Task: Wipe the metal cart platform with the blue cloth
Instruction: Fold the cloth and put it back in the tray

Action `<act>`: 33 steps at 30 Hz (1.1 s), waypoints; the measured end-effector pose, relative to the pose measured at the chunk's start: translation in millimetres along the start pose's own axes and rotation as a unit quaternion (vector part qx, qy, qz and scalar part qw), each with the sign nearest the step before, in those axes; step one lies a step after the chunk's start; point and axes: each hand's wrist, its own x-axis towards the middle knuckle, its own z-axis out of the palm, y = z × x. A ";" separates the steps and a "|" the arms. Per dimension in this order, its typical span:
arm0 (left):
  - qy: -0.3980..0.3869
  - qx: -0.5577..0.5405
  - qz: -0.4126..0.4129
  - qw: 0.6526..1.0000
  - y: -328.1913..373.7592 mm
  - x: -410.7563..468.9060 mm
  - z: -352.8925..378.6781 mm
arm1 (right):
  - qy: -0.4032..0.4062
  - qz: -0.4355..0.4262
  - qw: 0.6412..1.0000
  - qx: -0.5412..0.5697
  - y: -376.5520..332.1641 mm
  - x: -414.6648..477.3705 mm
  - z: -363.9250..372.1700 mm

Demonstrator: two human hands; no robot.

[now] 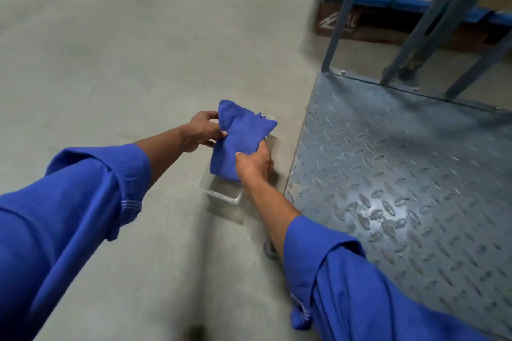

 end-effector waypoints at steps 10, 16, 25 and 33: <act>0.096 0.106 0.048 0.988 -26.1 18.4 8.1 | -0.007 -0.025 0.996 -0.088 24.4 14.3 3.5; 0.192 0.285 0.220 0.913 -45.1 17.3 16.1 | -0.029 -0.020 0.982 -0.186 19.9 23.6 1.1; 0.100 0.617 0.250 0.740 -64.0 8.6 28.7 | 0.071 -0.069 0.944 -0.314 26.4 22.9 -3.0; 0.101 0.682 0.199 0.697 -58.9 7.2 28.2 | -0.017 -0.151 0.770 -0.619 44.7 20.3 -0.7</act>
